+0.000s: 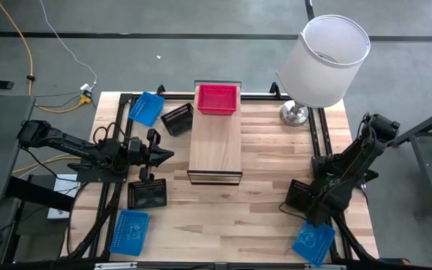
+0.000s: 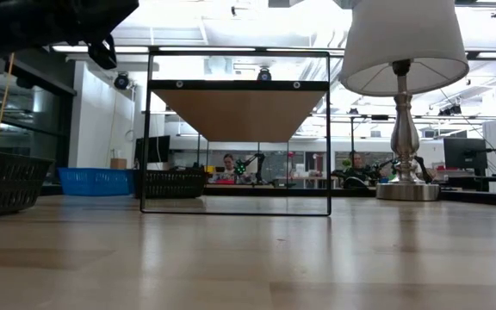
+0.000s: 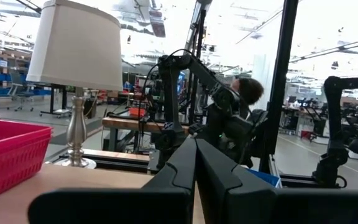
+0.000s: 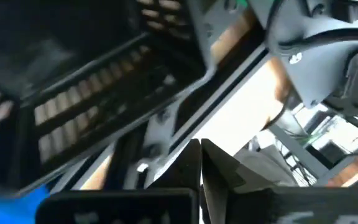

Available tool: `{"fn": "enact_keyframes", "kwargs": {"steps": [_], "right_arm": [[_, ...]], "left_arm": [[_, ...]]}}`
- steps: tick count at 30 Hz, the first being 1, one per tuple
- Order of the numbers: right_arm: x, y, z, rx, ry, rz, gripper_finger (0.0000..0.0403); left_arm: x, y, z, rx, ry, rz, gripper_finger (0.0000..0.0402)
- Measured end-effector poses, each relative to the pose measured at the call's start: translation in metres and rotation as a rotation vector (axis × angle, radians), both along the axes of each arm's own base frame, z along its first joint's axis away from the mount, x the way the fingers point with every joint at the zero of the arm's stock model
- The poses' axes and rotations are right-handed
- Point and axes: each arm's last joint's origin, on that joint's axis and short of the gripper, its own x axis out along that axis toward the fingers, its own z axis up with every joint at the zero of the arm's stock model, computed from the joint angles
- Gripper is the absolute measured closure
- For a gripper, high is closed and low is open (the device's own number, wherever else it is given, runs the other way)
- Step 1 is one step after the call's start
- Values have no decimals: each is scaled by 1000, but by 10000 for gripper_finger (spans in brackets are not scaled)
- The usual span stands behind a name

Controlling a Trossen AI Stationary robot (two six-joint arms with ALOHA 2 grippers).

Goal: Stack baskets on shelf by color
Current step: Put the bottom right black bin on the shelf

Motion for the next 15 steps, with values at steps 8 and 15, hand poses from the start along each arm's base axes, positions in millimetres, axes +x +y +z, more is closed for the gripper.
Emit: {"fn": "enact_keyframes", "kwargs": {"steps": [8,15], "right_arm": [[-1,-4,-9,-47,-54,9,403],[8,-4,-12,-87,-223,54,403]], "left_arm": [[0,0,0,0,0,1,401],[0,0,0,-8,-1,0,401]]}}
